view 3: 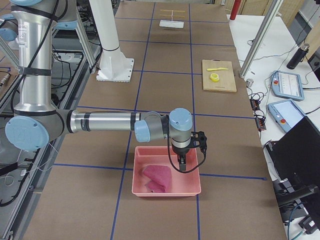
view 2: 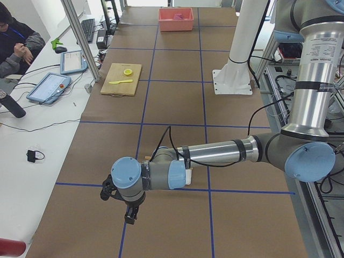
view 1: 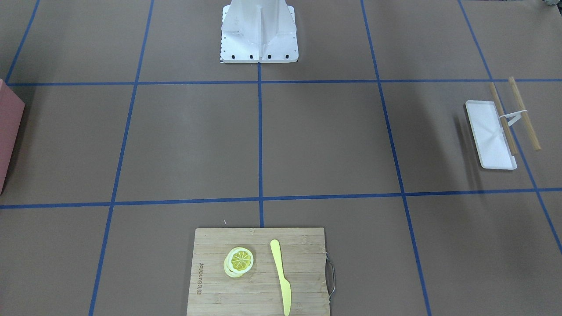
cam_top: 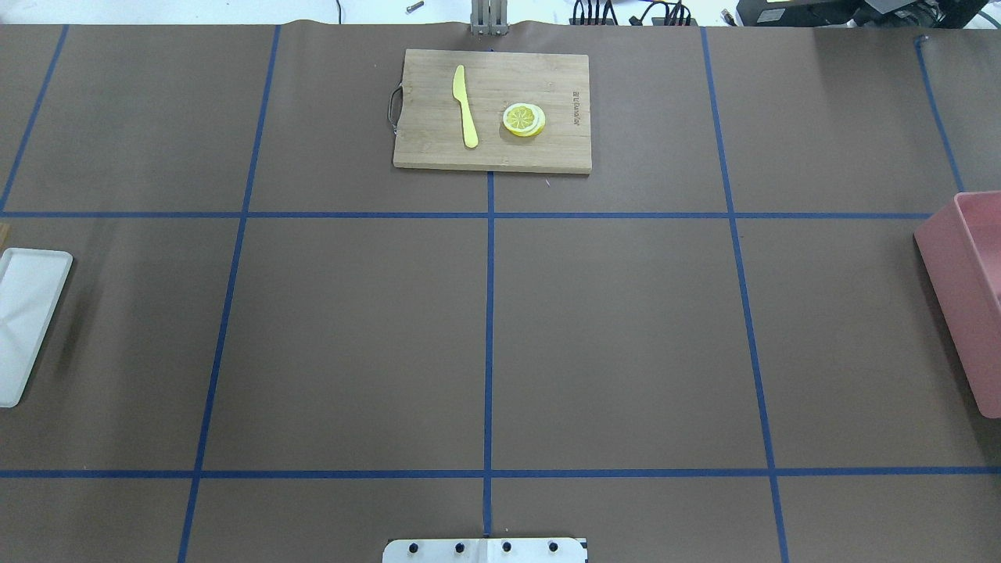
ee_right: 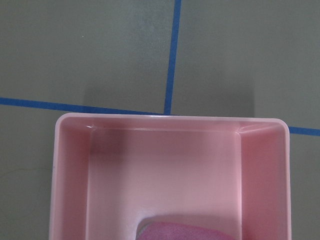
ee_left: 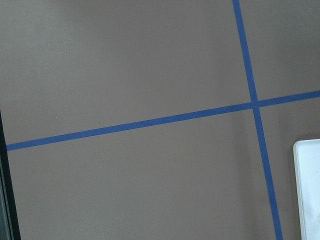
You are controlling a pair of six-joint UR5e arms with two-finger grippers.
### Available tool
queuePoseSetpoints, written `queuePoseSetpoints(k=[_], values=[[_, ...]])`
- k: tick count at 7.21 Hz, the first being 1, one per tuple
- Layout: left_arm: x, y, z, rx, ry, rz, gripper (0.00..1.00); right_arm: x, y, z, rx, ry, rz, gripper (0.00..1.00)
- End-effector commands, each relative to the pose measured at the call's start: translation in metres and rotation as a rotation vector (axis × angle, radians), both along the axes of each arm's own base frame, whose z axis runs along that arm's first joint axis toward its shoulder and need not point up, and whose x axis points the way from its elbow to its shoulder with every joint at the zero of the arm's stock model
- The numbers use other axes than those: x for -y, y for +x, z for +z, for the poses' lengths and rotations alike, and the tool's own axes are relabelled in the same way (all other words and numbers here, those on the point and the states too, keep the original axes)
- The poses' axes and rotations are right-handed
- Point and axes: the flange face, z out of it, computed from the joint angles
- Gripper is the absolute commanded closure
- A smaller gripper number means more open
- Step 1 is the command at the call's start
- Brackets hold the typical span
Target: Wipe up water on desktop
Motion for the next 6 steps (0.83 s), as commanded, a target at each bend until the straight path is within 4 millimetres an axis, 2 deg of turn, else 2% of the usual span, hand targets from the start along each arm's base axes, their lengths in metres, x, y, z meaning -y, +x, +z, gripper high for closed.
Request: queuePoseSetpoints(k=[1, 6], values=[[-0.0002, 0.0, 0.0008, 0.0, -0.002, 0.0, 0.02, -0.0006, -0.0001, 0.0006, 0.001, -0.002, 0.0, 0.0], [-0.0052, 0.0007, 0.0051, -0.001, -0.011, 0.0, 0.02, -0.002, 0.0001, 0.0022, -0.001, -0.005, 0.0, 0.0]])
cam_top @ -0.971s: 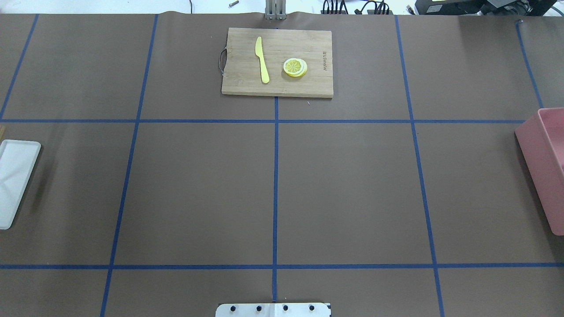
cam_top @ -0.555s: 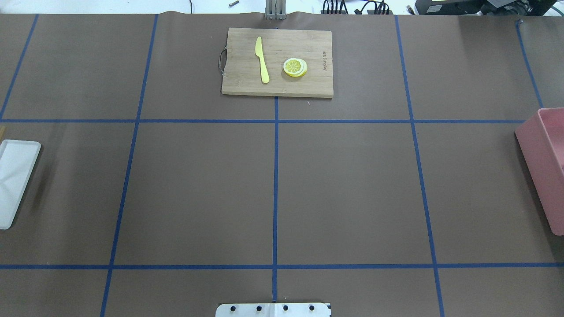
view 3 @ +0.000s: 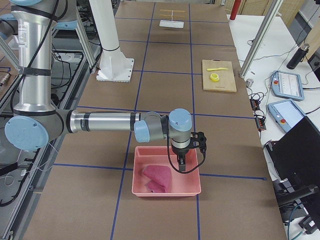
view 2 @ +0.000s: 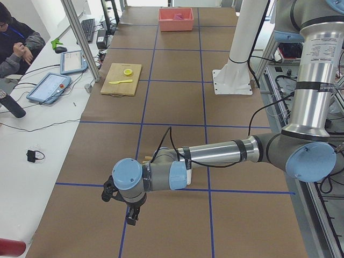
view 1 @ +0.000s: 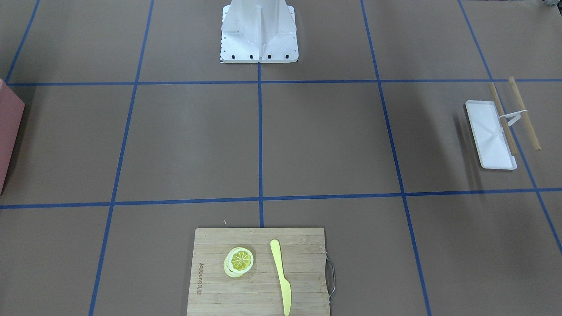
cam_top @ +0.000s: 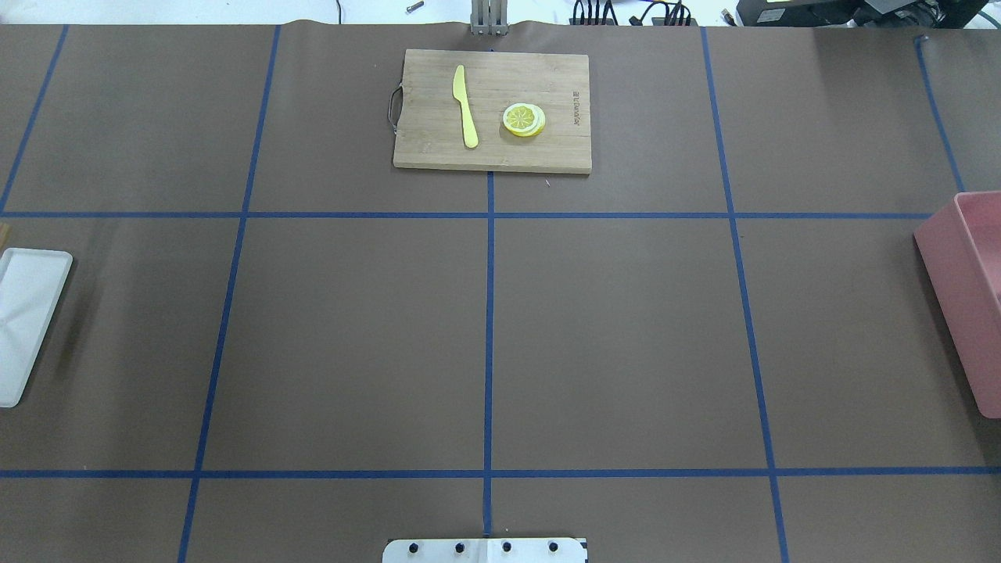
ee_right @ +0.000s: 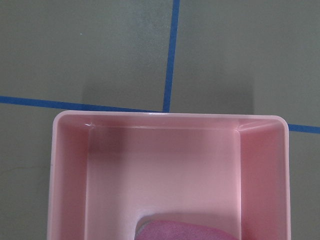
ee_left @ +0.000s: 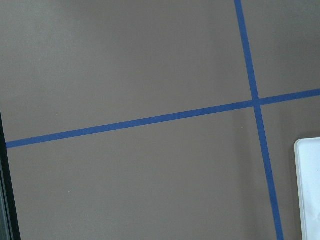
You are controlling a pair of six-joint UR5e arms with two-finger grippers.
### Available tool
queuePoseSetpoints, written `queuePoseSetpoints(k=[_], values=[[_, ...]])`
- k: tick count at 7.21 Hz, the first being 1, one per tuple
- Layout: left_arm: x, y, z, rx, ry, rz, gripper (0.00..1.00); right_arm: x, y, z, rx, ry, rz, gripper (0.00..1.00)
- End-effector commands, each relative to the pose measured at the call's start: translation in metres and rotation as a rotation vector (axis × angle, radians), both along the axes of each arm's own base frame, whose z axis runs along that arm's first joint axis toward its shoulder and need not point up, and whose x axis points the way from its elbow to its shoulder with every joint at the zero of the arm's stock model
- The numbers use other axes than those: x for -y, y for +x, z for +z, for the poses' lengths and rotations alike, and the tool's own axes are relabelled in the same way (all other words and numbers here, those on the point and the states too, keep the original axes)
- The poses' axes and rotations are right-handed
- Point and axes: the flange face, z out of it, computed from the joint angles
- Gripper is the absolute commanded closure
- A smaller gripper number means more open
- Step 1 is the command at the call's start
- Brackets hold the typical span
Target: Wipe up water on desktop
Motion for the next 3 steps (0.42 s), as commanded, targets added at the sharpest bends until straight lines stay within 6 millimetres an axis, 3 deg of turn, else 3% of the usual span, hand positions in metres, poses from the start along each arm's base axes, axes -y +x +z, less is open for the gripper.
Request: queuePoseSetpoints(k=[1, 3], values=[[-0.0012, 0.0002, 0.0015, -0.001, -0.004, 0.0, 0.02, -0.0012, 0.0002, 0.0017, -0.002, -0.003, 0.0, 0.0], [-0.0026, 0.0004, 0.0043, -0.001, -0.008, 0.0, 0.02, -0.0019, 0.0002, 0.0017, -0.002, -0.003, 0.0, 0.0]])
